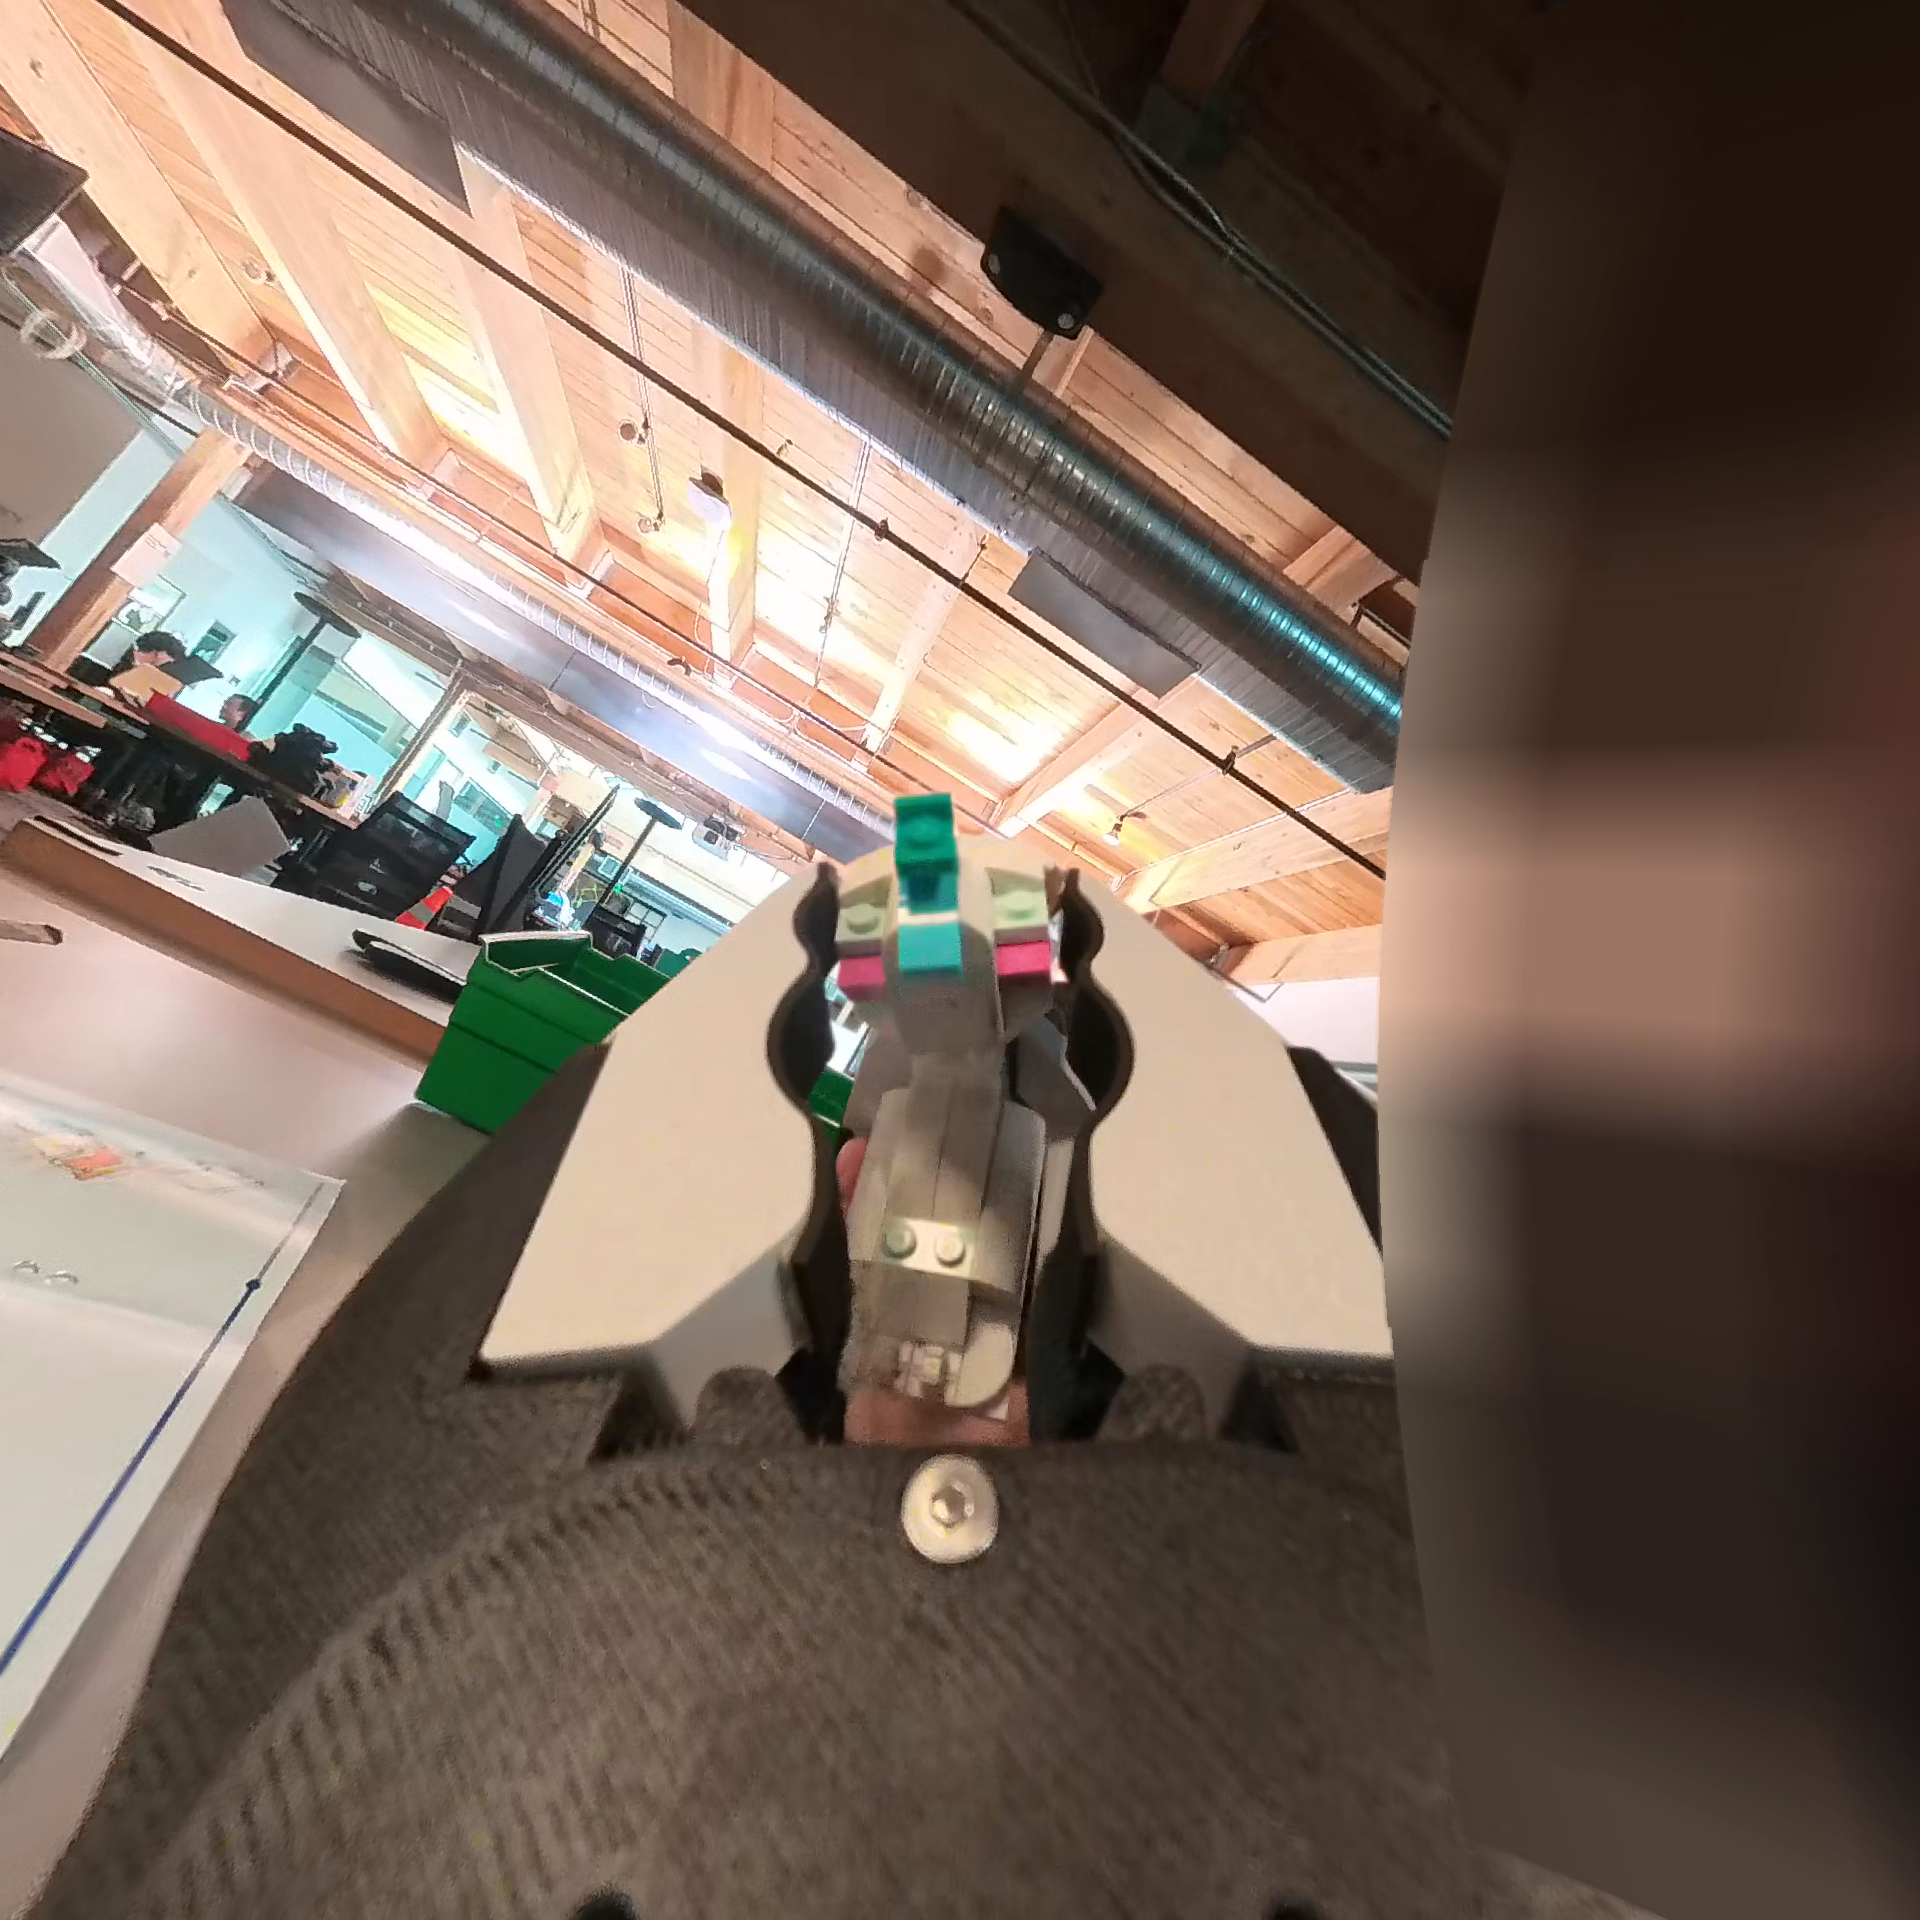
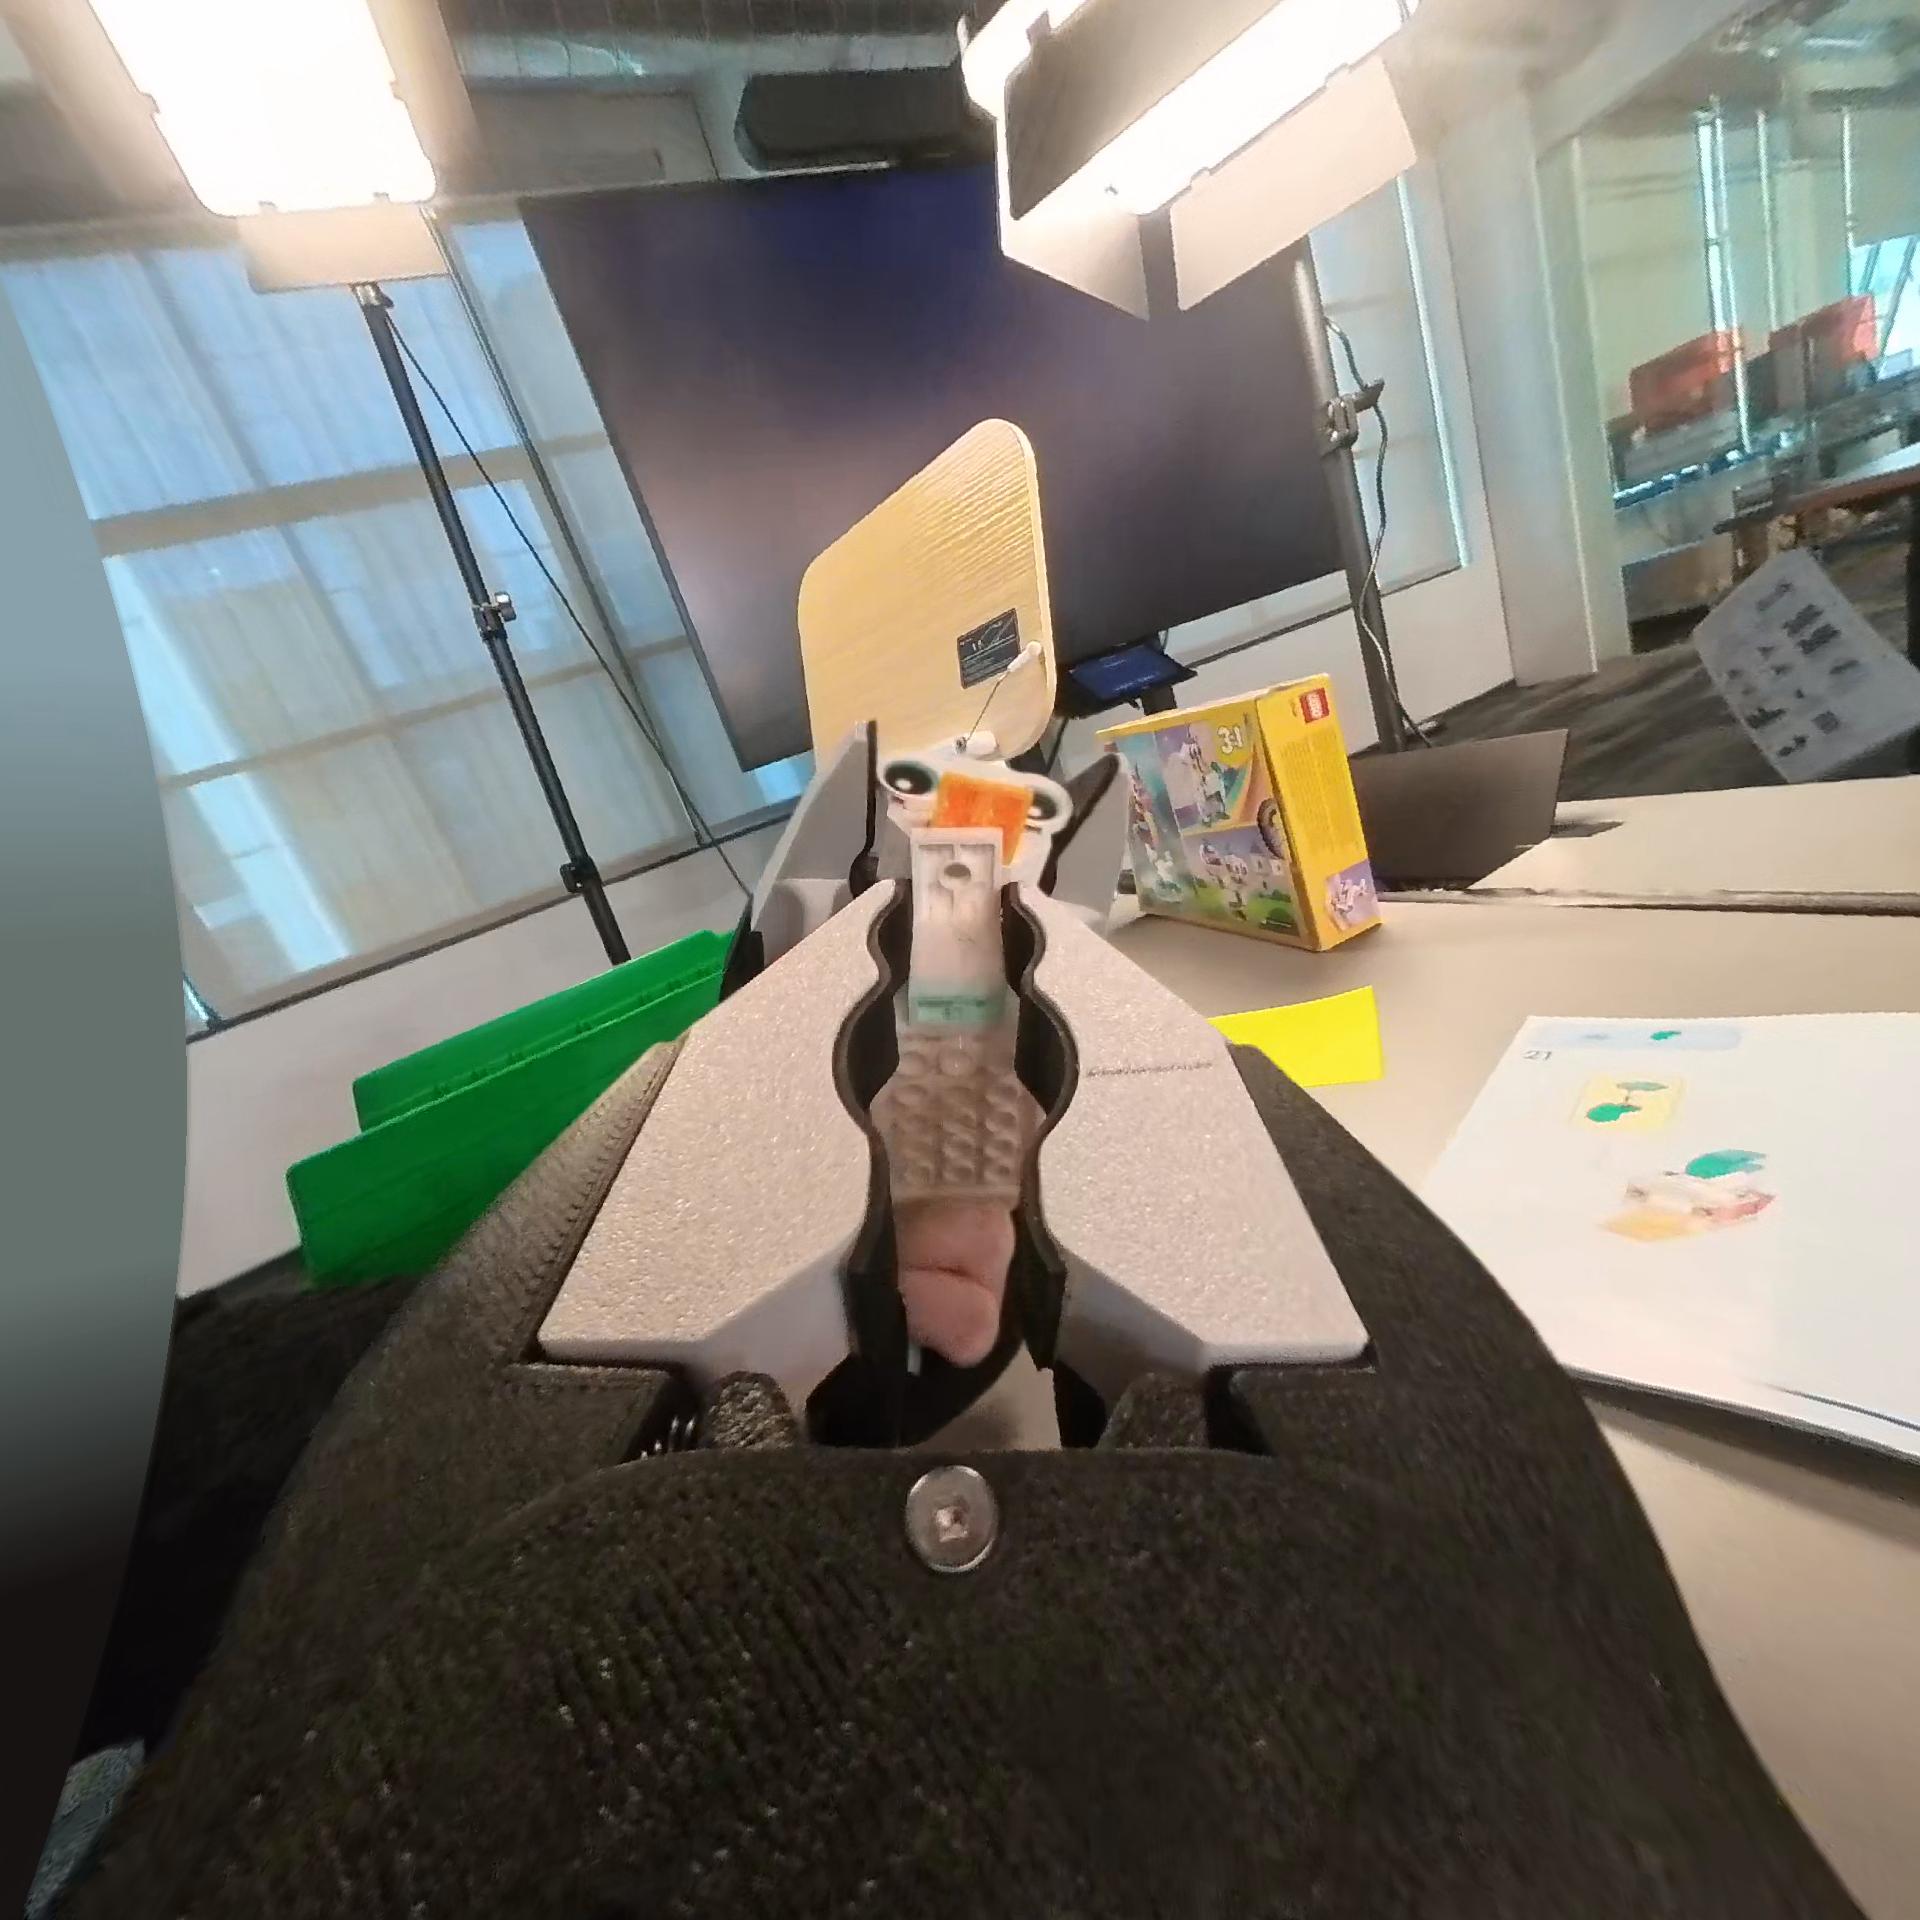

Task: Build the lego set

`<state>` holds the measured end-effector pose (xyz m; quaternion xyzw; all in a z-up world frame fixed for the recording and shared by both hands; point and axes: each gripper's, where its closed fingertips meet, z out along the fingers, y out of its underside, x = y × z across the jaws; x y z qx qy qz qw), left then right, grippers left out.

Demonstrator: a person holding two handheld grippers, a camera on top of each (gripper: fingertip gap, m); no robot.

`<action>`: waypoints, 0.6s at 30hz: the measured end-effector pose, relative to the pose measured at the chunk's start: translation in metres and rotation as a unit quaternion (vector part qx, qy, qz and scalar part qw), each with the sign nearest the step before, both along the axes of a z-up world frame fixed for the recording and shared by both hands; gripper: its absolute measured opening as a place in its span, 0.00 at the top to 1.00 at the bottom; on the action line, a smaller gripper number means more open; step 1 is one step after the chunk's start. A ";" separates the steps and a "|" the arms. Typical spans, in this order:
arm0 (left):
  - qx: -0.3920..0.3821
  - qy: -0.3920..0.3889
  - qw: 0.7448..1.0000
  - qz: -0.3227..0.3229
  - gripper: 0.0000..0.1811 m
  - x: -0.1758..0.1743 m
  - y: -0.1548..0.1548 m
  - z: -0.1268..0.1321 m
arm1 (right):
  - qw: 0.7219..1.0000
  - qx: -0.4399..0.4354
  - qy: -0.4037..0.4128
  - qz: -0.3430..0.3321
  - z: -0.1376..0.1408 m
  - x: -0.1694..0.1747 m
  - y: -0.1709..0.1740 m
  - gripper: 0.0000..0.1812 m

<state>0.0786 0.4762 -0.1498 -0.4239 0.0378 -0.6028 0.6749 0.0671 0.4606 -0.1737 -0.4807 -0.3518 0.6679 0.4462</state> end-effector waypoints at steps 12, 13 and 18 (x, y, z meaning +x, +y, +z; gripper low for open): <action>-0.035 0.070 0.993 0.086 0.77 -0.015 0.013 -0.010 | 0.977 0.087 -0.193 -0.027 -0.052 0.003 0.032 0.92; -0.036 0.079 0.992 0.095 0.77 -0.017 0.013 -0.011 | 0.972 0.081 -0.221 -0.009 -0.063 0.001 0.030 0.92; -0.034 0.088 0.987 0.133 0.77 -0.035 0.012 -0.009 | 0.958 0.102 -0.264 0.047 -0.082 -0.021 0.013 0.92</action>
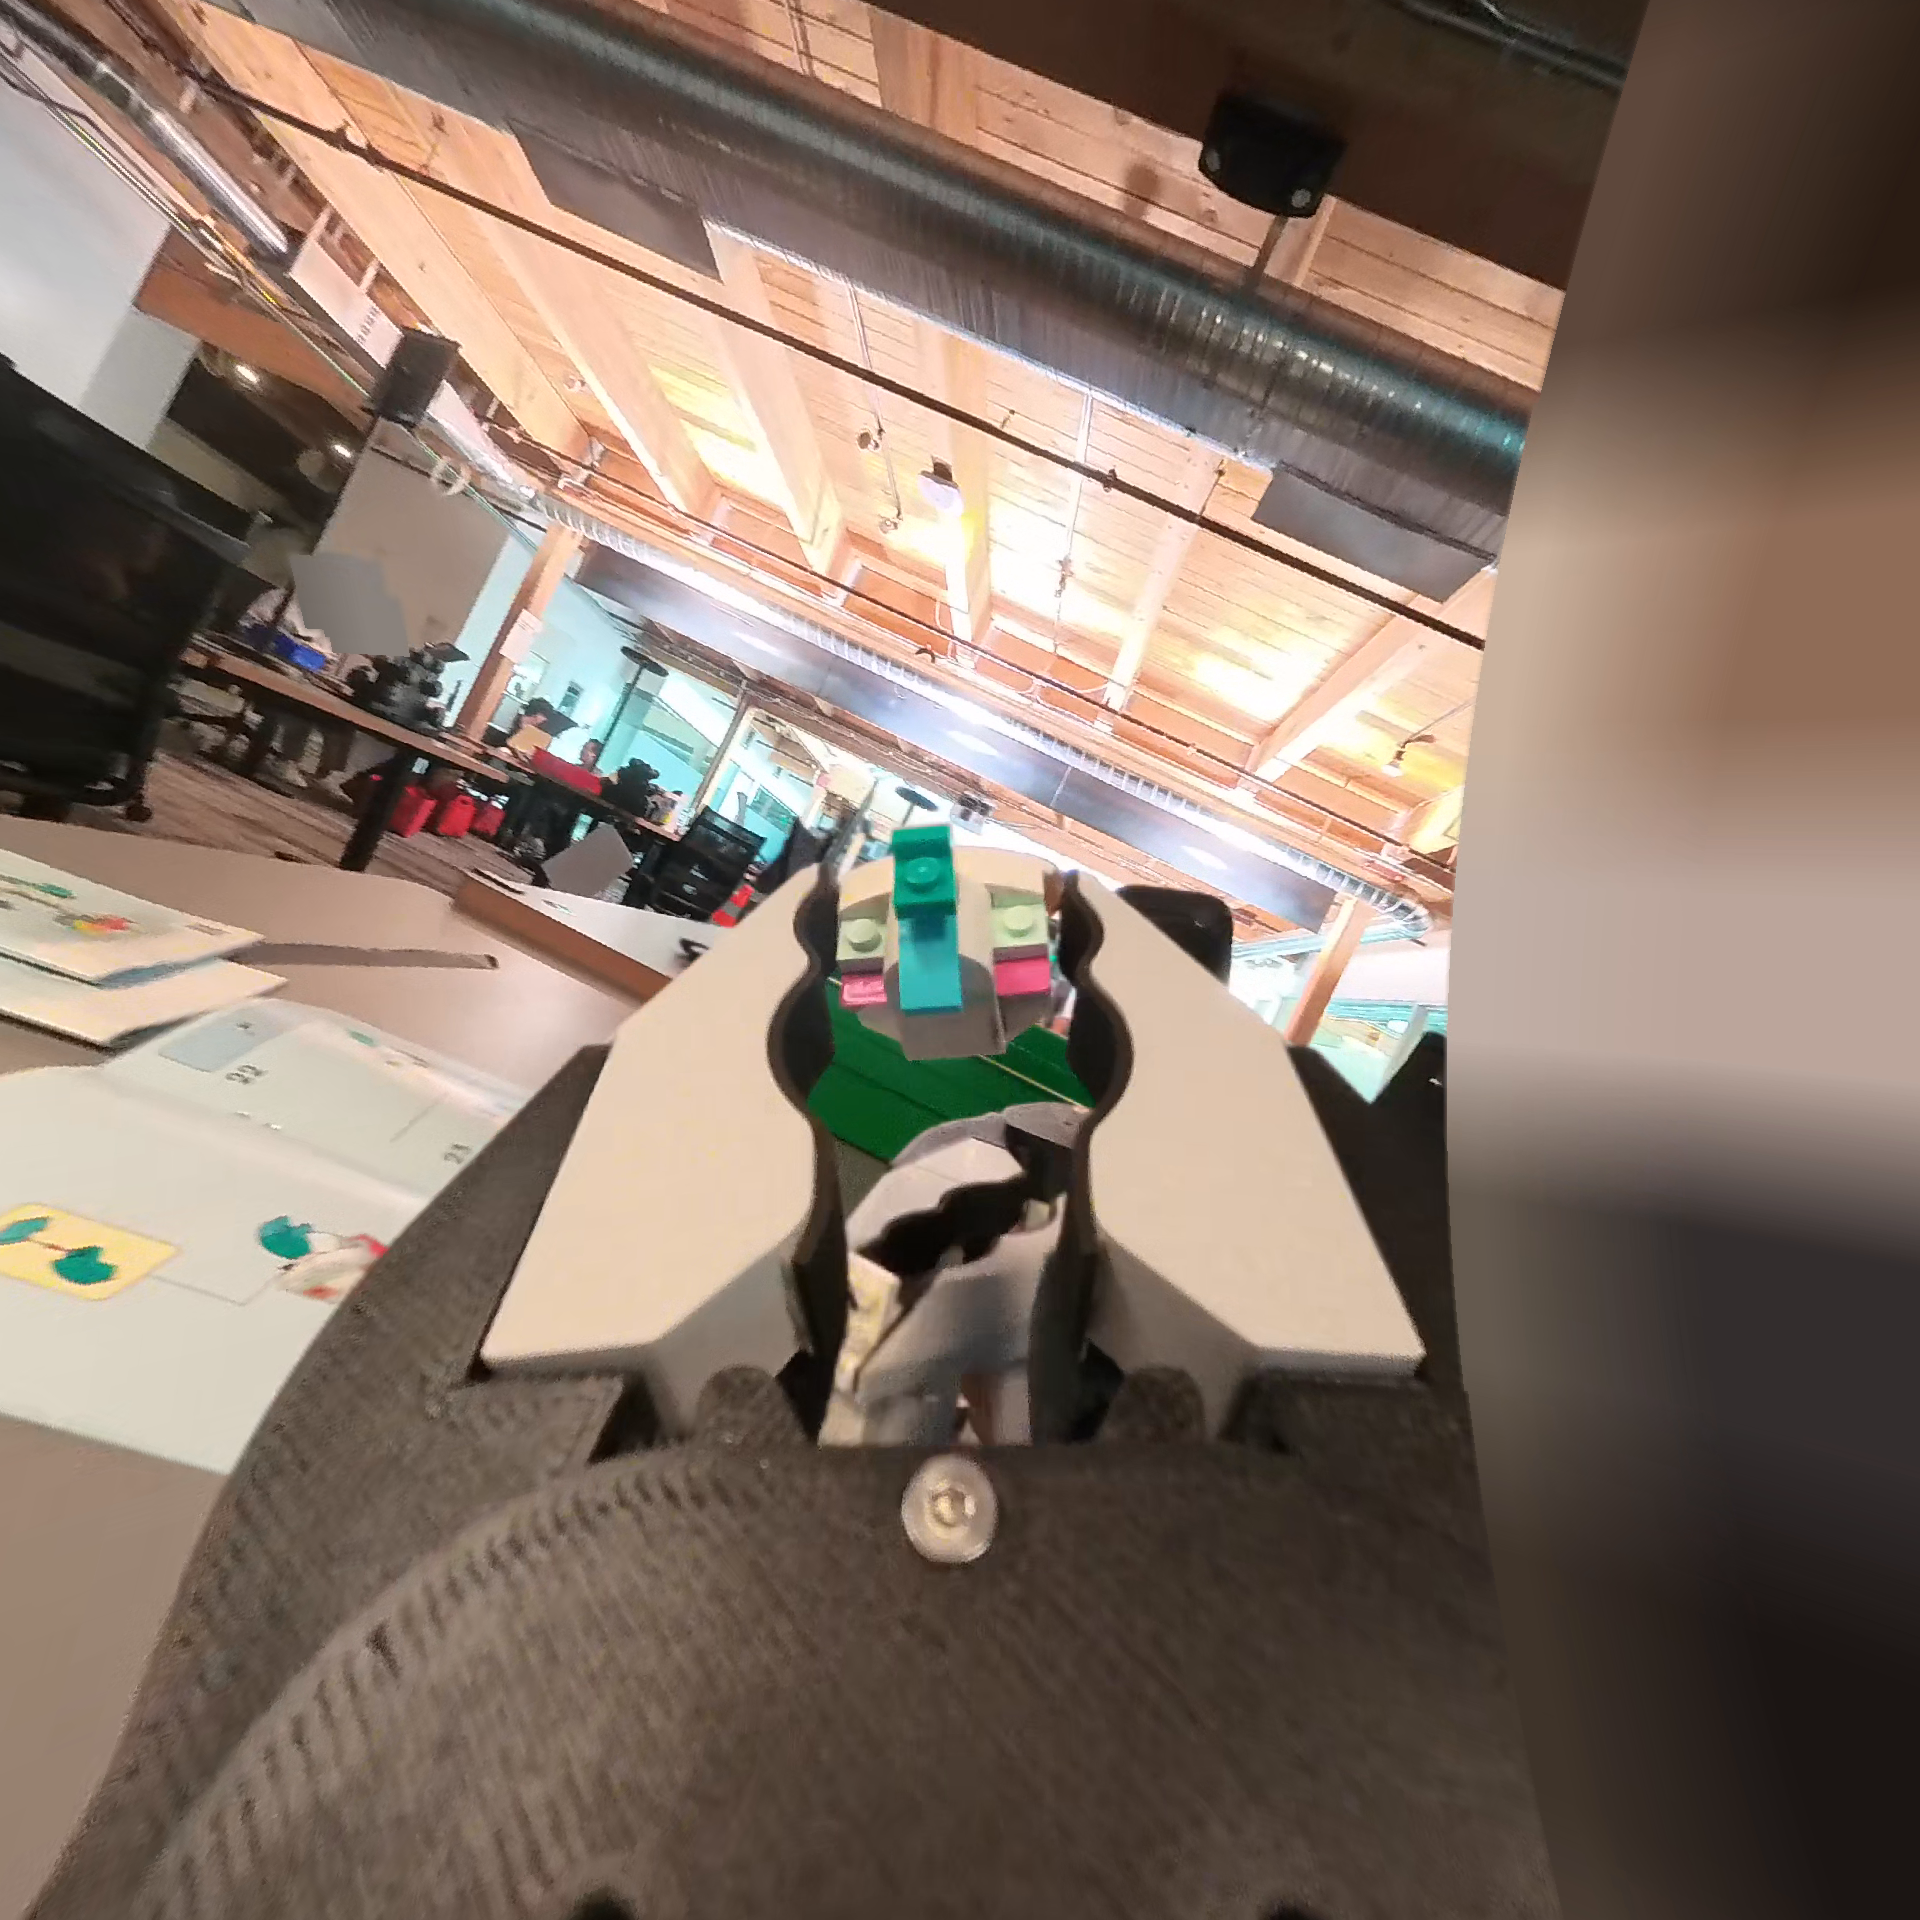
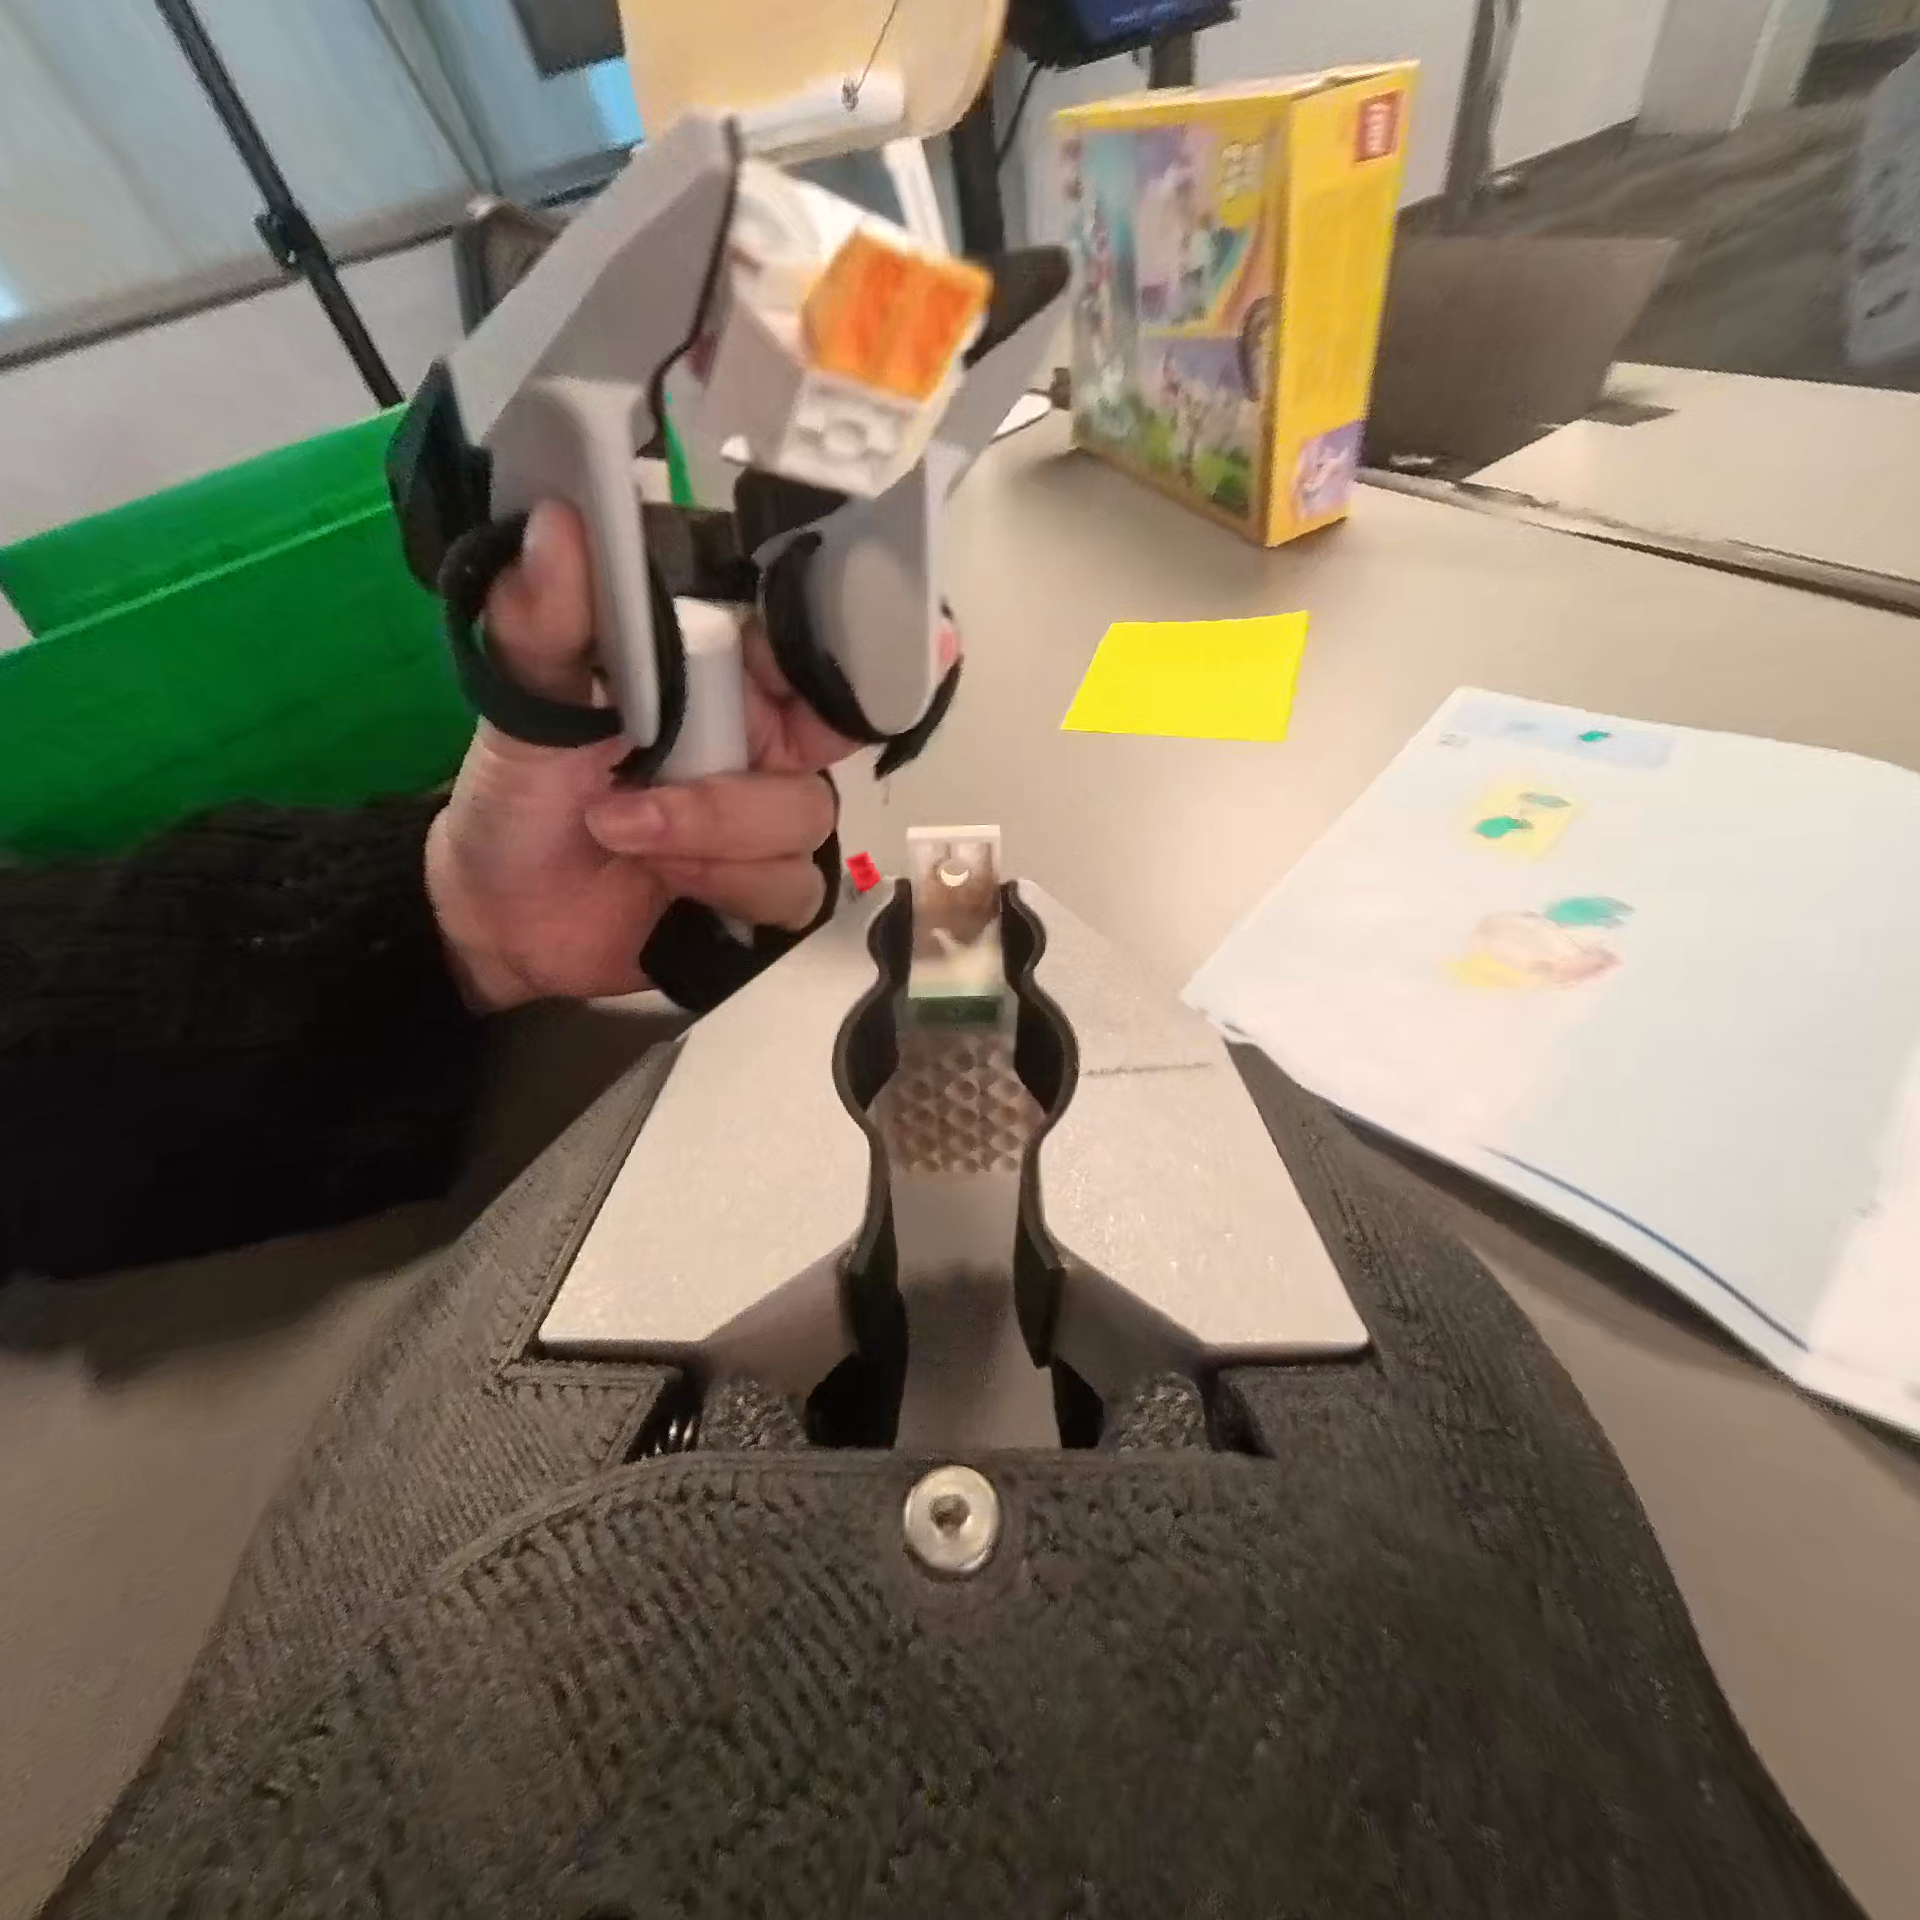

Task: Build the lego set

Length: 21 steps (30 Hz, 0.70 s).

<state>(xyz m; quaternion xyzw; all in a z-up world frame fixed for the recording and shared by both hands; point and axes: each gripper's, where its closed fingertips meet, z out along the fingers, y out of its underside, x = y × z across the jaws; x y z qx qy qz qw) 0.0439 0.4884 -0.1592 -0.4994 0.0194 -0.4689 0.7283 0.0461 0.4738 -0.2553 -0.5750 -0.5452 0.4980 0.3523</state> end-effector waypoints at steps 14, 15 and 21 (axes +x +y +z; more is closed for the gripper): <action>0.011 0.016 0.999 0.046 0.77 -0.034 -0.005 0.002 | 0.991 0.080 -0.002 0.111 -0.008 -0.009 -0.026 0.92; 0.010 0.019 0.999 0.044 0.77 -0.032 -0.005 0.001 | 0.990 0.087 -0.016 0.110 -0.011 -0.007 -0.024 0.92; 0.008 0.015 0.999 0.036 0.77 -0.032 -0.006 0.002 | 0.993 0.097 0.060 0.022 0.036 -0.013 0.007 0.98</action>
